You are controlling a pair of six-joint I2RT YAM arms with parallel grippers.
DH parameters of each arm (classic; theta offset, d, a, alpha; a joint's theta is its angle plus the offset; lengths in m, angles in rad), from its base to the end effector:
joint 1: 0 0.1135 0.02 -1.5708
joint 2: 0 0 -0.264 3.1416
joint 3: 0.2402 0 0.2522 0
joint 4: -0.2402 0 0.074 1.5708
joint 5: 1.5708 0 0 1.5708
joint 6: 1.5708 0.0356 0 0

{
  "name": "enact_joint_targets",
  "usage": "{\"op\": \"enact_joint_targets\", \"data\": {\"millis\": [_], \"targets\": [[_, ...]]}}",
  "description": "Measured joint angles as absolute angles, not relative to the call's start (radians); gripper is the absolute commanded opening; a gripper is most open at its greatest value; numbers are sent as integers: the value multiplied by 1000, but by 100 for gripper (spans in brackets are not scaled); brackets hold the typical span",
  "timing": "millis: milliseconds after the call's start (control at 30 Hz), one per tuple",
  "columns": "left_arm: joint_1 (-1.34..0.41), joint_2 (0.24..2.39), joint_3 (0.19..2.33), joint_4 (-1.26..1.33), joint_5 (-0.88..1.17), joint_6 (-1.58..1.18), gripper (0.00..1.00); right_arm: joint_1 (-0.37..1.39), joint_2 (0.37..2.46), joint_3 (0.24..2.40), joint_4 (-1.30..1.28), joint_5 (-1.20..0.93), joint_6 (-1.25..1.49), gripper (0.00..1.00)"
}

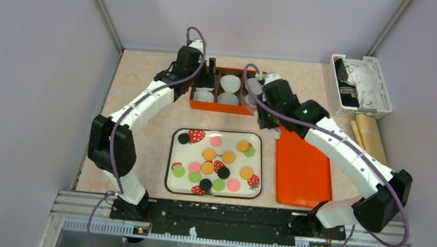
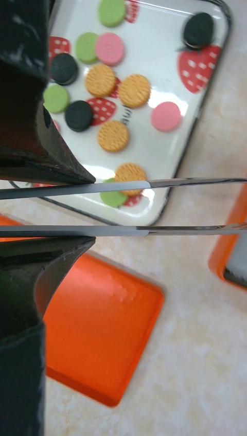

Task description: Pack the cookies

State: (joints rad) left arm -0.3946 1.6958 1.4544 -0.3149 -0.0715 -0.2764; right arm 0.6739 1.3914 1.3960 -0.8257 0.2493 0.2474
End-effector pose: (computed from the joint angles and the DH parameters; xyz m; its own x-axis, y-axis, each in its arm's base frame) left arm 0.3685 -0.1507 0.3173 -0.5583 -0.0623 -0.8273 0.1820 0.9637 -0.1955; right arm 0.2333 0.1750 0.3550 -0.6704 -0.2317 -0.7049 -0.3189 0.9478 -0.0082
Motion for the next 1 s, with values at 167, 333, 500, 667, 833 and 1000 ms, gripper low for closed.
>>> {"op": "enact_joint_targets", "data": {"millis": [167,333,500,667,833,1000], "targets": [[-379,1657,1451,-365,-90,-328,84,870,1373,1328,-840,250,275,36],[-310,1640,1438,-406,-58,-381,84,966,1371,1274,-839,239,319,36],[-278,1588,1370,-414,-40,-403,84,1007,1371,1244,-836,236,358,38],[-282,1562,1352,-419,-19,-411,84,1034,1371,1205,-834,218,390,40],[-282,1560,1348,-413,15,-419,84,1065,1371,1177,-842,206,421,40],[-282,1554,1323,-406,39,-423,84,1092,1371,1149,-858,204,442,42]]}}
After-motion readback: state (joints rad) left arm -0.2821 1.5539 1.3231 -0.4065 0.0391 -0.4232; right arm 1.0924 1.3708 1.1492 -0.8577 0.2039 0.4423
